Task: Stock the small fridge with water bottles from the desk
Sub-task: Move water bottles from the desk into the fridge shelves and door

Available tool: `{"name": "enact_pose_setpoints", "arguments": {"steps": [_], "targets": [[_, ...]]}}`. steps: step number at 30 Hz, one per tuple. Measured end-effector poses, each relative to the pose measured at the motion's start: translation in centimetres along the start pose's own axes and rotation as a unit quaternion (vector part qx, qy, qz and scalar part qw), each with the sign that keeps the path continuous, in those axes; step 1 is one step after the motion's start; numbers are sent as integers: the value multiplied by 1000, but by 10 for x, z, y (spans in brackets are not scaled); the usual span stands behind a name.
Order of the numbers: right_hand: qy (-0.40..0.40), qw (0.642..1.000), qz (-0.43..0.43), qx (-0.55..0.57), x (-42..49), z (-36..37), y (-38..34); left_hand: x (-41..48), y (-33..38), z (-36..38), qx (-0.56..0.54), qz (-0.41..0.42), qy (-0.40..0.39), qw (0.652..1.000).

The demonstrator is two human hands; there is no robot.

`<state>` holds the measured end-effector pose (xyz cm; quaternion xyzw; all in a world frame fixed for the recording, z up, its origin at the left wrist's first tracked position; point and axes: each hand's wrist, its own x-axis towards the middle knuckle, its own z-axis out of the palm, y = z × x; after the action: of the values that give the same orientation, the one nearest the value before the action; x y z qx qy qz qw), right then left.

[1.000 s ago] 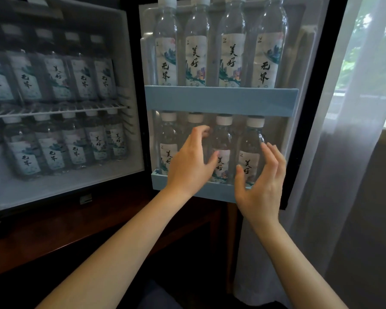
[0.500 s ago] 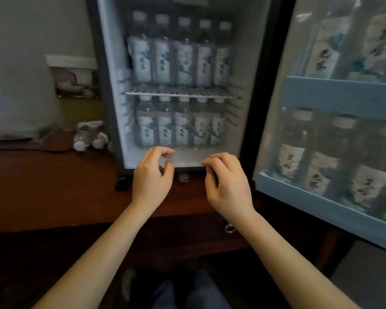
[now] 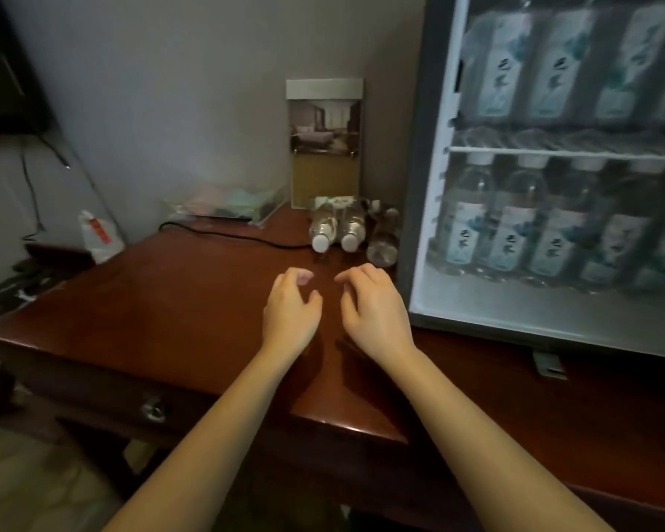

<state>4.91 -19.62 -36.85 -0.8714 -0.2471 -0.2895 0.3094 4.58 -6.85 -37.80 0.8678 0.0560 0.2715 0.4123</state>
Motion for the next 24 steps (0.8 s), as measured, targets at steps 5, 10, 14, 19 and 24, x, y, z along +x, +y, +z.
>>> {"name": "enact_pose_setpoints", "arguments": {"steps": [5,10,14,19,24], "targets": [[-23,994,107,15,68,53,13,70,-14,33,43,-102,-86,990],[-2,967,250,55,107,90,32,112,-32,64,12,-80,-59,995],[-6,958,280,52,104,100,46,126,-58,72,-7,0,-104,995],[-2,948,312,68,108,100,54,138,-66,75,44,38,-139,989],[-14,945,317,76,106,97,52,136,-64,74,78,57,-140,985]]}}
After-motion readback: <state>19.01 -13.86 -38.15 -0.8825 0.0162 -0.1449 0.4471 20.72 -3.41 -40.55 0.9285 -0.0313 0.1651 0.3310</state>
